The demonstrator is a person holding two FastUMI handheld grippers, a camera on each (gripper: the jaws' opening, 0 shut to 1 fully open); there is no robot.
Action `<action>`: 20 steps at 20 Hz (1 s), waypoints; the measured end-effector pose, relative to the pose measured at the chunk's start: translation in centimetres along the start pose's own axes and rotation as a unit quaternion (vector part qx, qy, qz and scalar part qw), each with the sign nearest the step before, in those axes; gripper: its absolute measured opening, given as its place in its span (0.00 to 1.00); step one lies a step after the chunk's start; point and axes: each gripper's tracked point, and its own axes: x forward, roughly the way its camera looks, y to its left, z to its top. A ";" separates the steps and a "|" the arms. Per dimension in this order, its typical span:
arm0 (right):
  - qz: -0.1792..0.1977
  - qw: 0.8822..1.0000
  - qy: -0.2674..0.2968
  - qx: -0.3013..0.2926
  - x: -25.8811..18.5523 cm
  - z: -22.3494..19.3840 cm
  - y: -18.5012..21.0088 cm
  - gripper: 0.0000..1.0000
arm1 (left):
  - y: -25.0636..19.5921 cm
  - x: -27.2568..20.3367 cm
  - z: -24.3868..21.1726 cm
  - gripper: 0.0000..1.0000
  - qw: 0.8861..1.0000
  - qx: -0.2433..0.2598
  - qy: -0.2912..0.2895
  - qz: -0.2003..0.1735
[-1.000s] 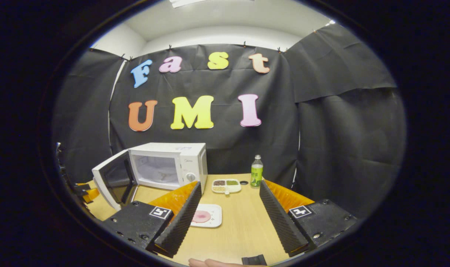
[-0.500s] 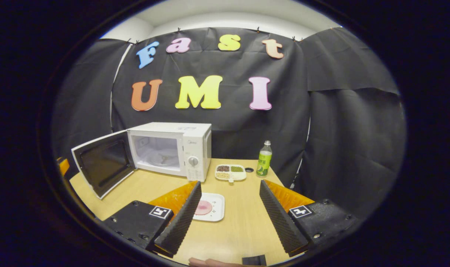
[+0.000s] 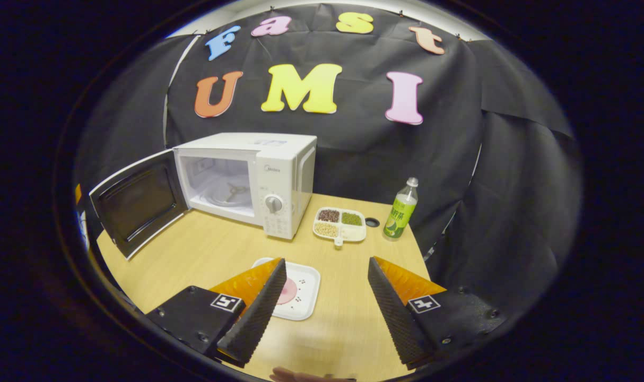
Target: Open the microwave oven with the left hand, put the food in, and close the microwave oven.
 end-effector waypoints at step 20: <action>0.200 0.882 0.414 0.103 12.8 -12.8 3.4 0.21 | -6.4 3.9 5.8 0.94 0.999 0.022 -0.033 -0.008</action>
